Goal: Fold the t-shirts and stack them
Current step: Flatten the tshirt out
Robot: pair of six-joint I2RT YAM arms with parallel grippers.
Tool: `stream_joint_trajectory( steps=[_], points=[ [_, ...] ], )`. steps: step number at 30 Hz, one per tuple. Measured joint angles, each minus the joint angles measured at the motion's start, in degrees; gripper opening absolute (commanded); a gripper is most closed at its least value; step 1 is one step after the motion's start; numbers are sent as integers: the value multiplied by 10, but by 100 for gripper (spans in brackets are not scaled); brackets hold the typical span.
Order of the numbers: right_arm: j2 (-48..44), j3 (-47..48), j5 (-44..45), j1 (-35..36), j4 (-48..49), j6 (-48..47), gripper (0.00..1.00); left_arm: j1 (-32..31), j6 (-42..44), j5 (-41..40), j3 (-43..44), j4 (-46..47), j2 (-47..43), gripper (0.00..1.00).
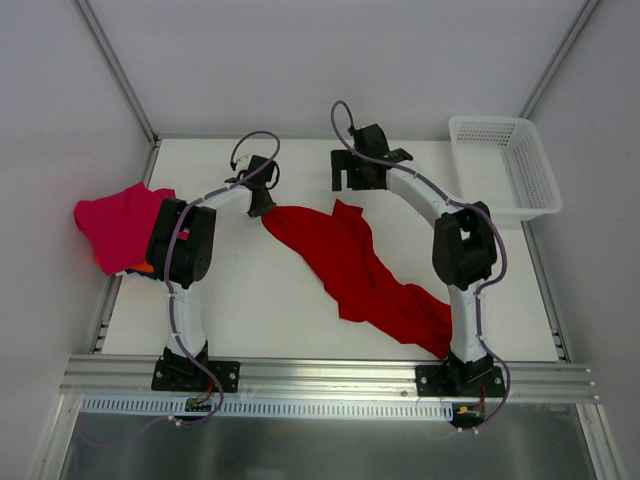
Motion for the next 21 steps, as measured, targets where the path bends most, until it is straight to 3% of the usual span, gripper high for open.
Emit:
stream_joint_trajectory(
  steps=[5,9,21],
  points=[
    [56,51,-16,0,-30,4,95,0,0,0,0,0,0,0],
    [62,47,-17,0,-56,10,83,0,0,0,0,0,0,0],
    [87,60,-22,15,-82,19,76,4,0,10,0,0,0,0]
  ],
)
